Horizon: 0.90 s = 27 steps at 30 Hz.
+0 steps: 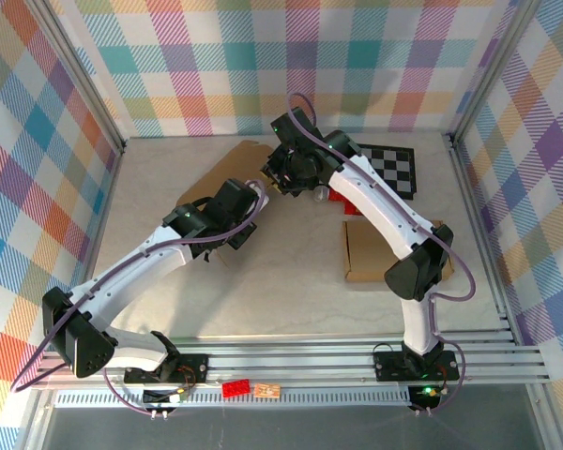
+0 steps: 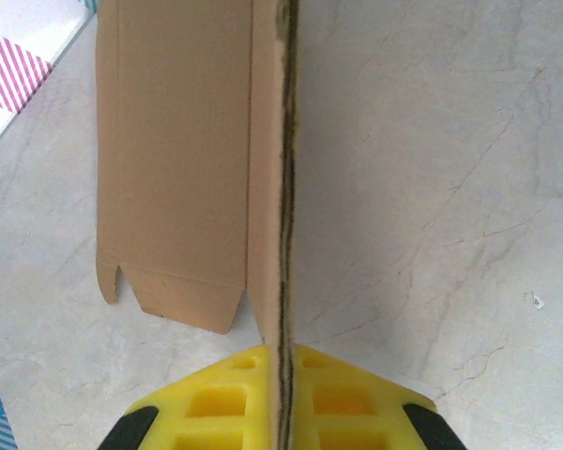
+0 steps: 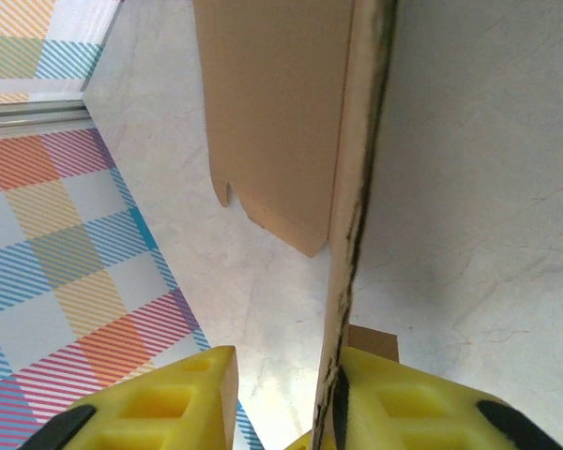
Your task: Fold the paper box
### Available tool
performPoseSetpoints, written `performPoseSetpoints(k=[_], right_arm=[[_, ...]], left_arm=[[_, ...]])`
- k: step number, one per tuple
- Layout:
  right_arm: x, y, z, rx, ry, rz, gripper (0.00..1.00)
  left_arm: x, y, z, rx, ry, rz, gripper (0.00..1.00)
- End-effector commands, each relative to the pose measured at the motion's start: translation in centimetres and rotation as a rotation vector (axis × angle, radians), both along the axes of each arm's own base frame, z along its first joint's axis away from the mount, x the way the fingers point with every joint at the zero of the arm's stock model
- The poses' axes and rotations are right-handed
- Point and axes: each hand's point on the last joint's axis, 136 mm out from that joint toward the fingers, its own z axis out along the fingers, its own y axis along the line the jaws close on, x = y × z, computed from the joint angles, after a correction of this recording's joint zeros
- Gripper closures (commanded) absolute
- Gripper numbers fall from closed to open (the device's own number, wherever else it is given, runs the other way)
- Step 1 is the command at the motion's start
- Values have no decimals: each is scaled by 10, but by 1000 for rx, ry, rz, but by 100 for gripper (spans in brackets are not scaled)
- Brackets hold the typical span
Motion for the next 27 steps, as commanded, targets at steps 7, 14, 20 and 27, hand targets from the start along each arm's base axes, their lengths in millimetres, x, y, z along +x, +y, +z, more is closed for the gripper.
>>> performPoseSetpoints(k=[7,14,20,27], right_arm=[[-6,2,-15,-34,55,17,74],[-6,0,-18,-50,58,10,79],[-4,0,-19,-51,57,2,86],[-4,2,-14,-37,47,10,91]], left_arm=[[7,-6,13,-31,-27,14,100],[8,-6,14,-31,-28,16,100],[9,-7,13,-32,-27,15,100],[9,-6,13,-34,-26,18,100]])
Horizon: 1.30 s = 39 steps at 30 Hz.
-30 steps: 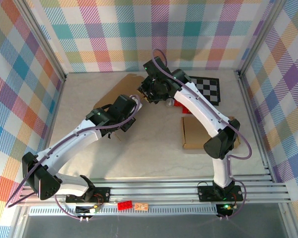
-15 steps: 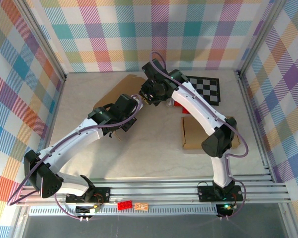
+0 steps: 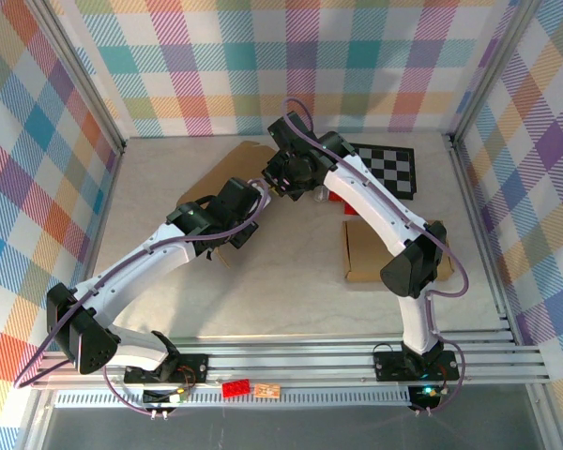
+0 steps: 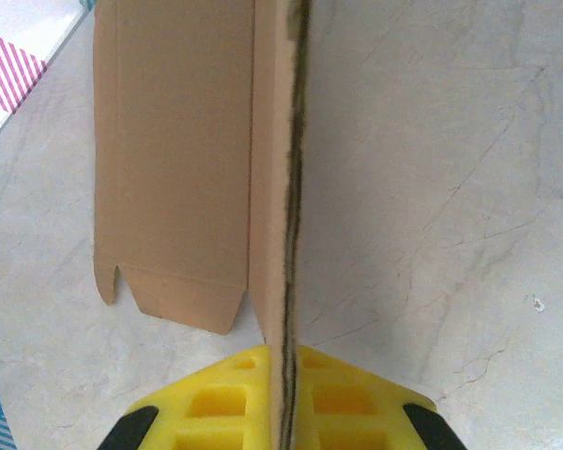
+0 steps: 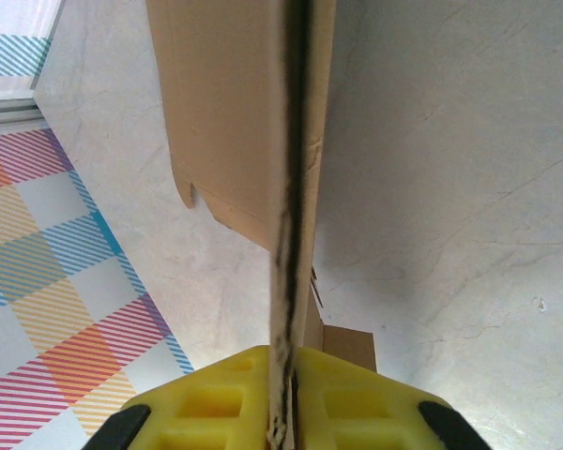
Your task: Fold the paper box
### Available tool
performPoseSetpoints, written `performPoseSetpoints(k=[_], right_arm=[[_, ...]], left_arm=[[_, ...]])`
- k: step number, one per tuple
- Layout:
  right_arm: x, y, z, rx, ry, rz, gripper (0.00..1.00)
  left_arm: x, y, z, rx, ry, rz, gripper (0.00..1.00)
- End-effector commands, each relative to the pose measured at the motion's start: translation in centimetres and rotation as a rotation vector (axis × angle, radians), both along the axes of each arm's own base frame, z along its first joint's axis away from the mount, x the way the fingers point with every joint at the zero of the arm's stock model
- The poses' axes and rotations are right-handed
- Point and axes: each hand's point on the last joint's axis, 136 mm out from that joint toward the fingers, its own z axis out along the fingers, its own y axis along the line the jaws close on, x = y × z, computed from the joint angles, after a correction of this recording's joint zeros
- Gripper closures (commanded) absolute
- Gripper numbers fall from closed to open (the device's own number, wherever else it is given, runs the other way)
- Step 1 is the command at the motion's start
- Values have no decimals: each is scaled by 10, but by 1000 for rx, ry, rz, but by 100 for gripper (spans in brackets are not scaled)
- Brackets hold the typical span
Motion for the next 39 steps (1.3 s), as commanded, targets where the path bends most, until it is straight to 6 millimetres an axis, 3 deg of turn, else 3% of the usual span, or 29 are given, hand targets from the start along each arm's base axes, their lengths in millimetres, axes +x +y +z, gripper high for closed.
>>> performPoseSetpoints(k=[1,2,3,5,7,13,17,22,25,27,32,36,38,39], right_arm=[[-3,1,7,2,-8,8,94],[-3,1,8,3,-12,9,97],[-3,1,10,7,-17,9,100],[0,3,18,22,-47,19,100],[3,5,27,38,-85,30,100],[12,10,56,100,-179,69,100],[13,12,85,150,-260,86,100],[-2,2,125,208,-343,80,100],[-23,-9,145,226,-355,52,100],[-37,-16,155,237,-355,33,100],[-57,-19,182,322,-356,6,100],[-62,-3,213,429,-367,5,100],[-58,9,209,462,-305,-9,100],[-54,17,197,463,-250,-23,100]], left_arm=[[6,-4,16,-43,-36,19,100],[7,-3,19,-50,-46,27,93],[8,-2,23,-61,-57,40,75],[9,-3,39,-102,-90,52,56],[11,-3,64,-172,-139,77,44],[12,14,143,-549,-233,183,36],[19,53,161,-734,-246,346,38],[29,105,132,-869,-181,587,40],[32,123,104,-898,-113,694,39],[38,131,83,-927,-43,750,34],[68,134,28,-1015,180,815,39],[81,127,-12,-1009,315,840,45],[81,127,-18,-1008,322,852,46],[79,131,-18,-996,306,864,45]])
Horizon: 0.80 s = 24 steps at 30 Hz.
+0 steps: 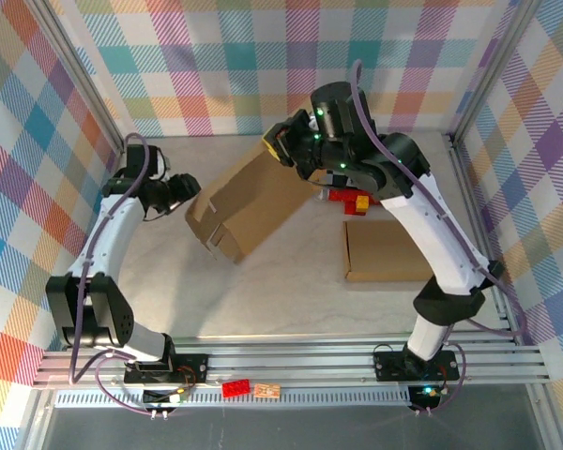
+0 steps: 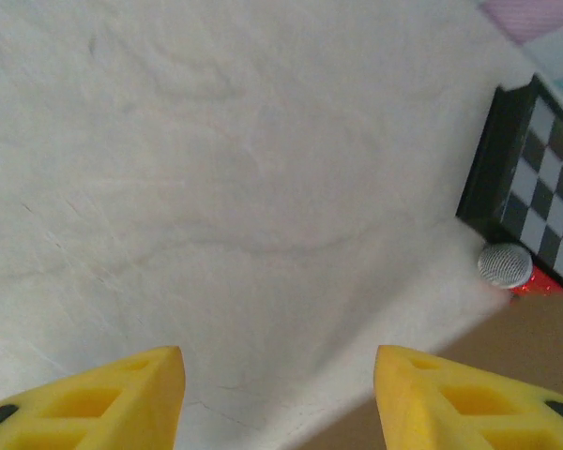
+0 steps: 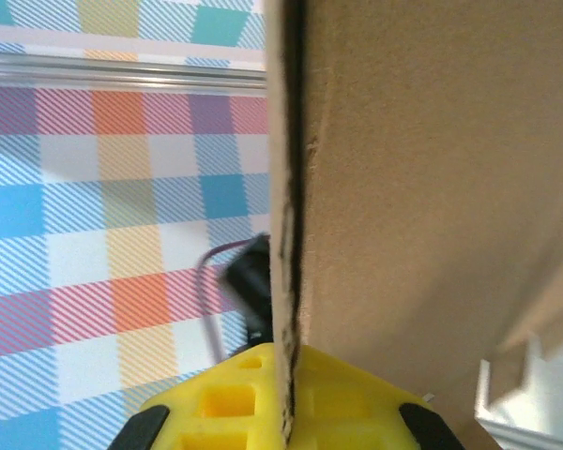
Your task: Fold the paper box
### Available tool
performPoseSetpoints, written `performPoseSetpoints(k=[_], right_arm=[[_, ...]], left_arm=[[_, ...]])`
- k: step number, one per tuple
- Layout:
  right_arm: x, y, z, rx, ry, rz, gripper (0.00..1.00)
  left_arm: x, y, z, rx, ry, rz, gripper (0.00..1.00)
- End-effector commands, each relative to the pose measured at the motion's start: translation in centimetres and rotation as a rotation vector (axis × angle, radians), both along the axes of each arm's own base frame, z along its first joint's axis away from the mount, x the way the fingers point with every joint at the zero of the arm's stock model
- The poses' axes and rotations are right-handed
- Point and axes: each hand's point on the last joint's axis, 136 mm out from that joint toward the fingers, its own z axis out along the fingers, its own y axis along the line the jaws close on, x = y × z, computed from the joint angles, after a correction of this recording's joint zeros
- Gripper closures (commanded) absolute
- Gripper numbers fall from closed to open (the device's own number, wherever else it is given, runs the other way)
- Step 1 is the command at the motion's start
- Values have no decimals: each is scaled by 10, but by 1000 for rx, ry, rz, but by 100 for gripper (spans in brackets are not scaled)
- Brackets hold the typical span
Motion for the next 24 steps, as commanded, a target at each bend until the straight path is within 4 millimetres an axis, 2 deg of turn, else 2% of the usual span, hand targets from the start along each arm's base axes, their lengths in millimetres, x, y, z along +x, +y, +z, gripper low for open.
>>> performPoseSetpoints(k=[1,4,8,11,13,15,19,22,24], right_arm=[[13,28,-32,34,162,-10,100],[40,50,-67,2,179,-40,100],[83,76,-111,-30,119,-74,100],[104,84,-136,-37,97,-99,100],[111,87,-155,-35,130,-108,100],[115,89,-172,-18,169,-112,100],[115,92,-199,-26,237,-128,100],[116,94,-215,-21,280,-140,100],[117,94,-221,-16,295,-146,100]], left_arm=[[-6,-2,13,-38,-26,-1,45],[-11,14,21,20,-35,33,42],[-24,39,46,149,-78,108,38],[-39,62,70,263,-138,192,37],[-45,66,85,280,-186,215,37],[-45,59,97,230,-224,211,37],[-36,23,108,-5,-219,156,40],[-36,1,107,-103,-185,123,39],[-39,-3,102,-140,-161,130,39]])
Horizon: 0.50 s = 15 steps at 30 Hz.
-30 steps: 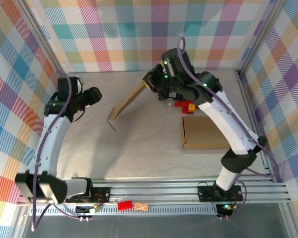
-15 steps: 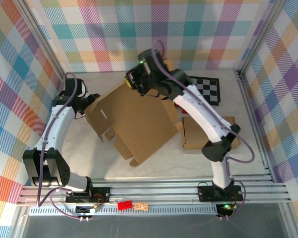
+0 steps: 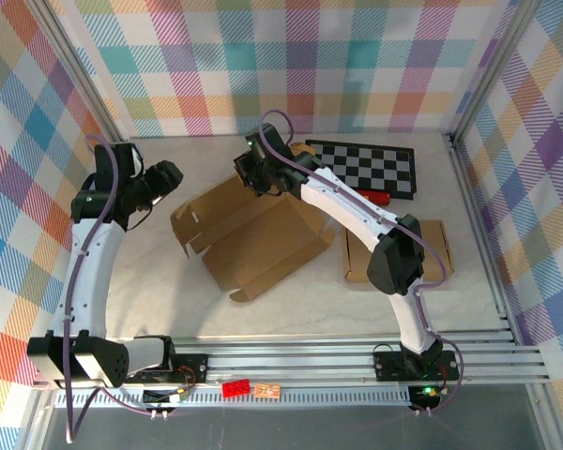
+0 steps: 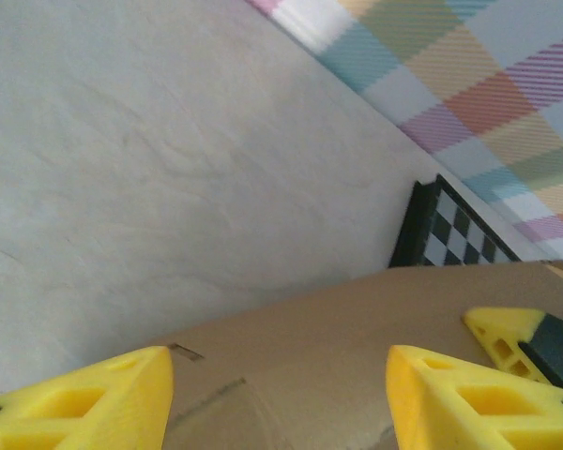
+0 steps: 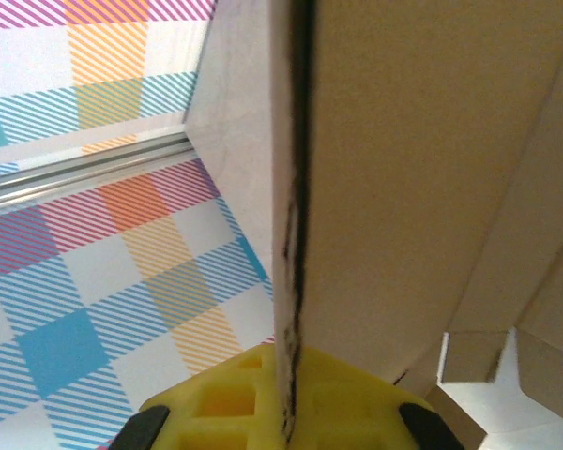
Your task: Fold the paper box
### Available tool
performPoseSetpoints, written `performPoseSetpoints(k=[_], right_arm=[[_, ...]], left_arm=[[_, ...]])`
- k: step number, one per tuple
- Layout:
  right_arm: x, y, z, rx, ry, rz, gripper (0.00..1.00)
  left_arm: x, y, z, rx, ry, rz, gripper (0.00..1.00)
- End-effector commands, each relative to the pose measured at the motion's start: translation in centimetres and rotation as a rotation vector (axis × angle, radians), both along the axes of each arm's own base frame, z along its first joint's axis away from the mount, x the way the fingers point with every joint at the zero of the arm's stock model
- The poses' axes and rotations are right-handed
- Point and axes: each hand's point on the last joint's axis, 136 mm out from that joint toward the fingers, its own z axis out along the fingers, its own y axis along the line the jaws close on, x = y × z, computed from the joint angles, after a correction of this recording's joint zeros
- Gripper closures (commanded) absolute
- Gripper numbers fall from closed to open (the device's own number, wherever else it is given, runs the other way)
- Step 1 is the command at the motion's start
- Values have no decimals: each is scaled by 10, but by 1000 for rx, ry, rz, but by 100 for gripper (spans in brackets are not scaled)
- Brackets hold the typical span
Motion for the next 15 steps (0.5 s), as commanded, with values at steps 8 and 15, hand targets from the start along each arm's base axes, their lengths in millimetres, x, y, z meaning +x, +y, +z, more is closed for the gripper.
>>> performPoseSetpoints(k=[8,15], right_arm=[[4,3,2,71,13,-37,100],[7,-1,-9,131,64,-86,100]], left_arm=[[-10,-27,-18,-187,156,12,53],[-18,-24,-35,-201,203,64,62]])
